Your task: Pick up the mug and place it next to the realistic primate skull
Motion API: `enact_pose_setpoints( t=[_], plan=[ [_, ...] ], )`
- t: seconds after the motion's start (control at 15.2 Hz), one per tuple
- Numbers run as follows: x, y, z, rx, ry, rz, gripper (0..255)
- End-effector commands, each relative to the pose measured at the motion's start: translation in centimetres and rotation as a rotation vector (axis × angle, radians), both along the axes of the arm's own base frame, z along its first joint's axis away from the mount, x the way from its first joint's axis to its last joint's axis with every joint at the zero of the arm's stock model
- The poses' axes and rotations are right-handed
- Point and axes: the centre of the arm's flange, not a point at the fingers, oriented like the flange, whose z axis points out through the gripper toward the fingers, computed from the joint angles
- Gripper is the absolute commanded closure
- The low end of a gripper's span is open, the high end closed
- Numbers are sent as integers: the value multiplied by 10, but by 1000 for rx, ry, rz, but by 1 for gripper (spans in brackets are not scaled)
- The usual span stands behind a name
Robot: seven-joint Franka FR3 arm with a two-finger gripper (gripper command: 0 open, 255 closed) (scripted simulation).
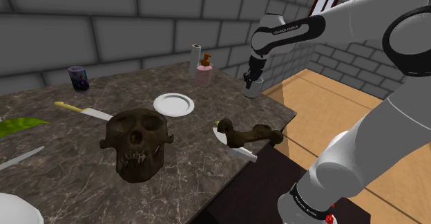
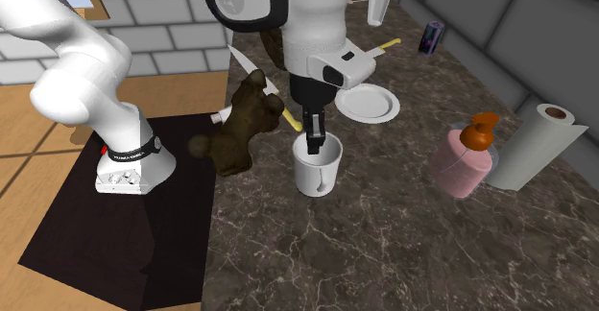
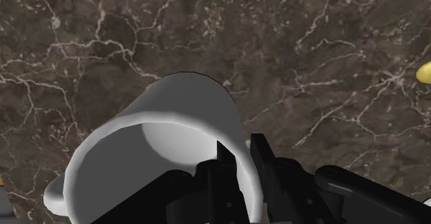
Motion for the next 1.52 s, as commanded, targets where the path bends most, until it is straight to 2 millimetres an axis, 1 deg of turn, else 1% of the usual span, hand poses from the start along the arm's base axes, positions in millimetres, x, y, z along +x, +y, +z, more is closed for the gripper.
enact_pose_setpoints(
  t=[0.0,1.45],
  plan=[
    [0,0,11,0,0,0,255],
    [0,0,127,0,0,0,255]
  ],
)
